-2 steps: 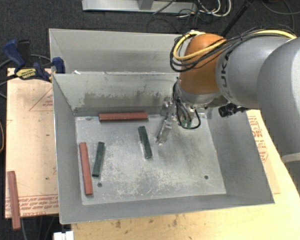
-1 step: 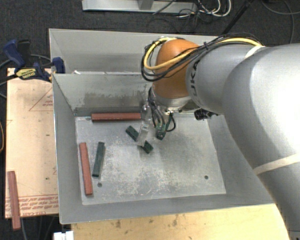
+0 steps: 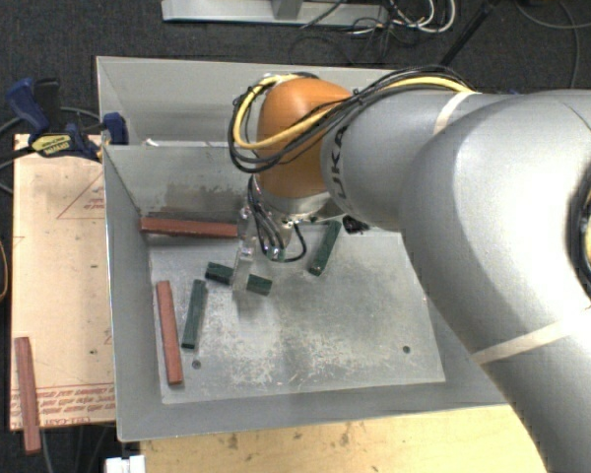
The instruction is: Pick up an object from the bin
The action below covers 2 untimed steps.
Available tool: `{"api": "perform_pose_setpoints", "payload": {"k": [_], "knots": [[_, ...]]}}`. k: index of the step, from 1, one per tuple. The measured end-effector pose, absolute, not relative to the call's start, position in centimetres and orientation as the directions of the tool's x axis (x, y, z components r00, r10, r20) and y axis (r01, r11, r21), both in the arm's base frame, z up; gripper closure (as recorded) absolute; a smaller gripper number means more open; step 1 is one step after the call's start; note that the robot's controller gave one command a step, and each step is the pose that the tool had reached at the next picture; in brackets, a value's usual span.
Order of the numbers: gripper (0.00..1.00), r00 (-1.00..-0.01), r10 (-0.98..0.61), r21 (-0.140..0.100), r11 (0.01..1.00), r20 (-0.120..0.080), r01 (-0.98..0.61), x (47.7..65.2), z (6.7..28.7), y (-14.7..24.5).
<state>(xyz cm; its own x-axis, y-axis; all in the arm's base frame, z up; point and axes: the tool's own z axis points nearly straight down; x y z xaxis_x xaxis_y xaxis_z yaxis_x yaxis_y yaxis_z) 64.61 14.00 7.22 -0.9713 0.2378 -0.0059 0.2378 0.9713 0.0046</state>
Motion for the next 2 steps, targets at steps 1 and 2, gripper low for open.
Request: {"api": "perform_pose_setpoints", "payload": {"k": [1,2], "knots": [[1.0,-0.97,0.242,0.006,0.97,-0.01,0.242,64.9,7.6,13.7],[1.0,-0.929,0.37,0.013,0.929,-0.014,0.369,62.9,7.7,12.7]]}}
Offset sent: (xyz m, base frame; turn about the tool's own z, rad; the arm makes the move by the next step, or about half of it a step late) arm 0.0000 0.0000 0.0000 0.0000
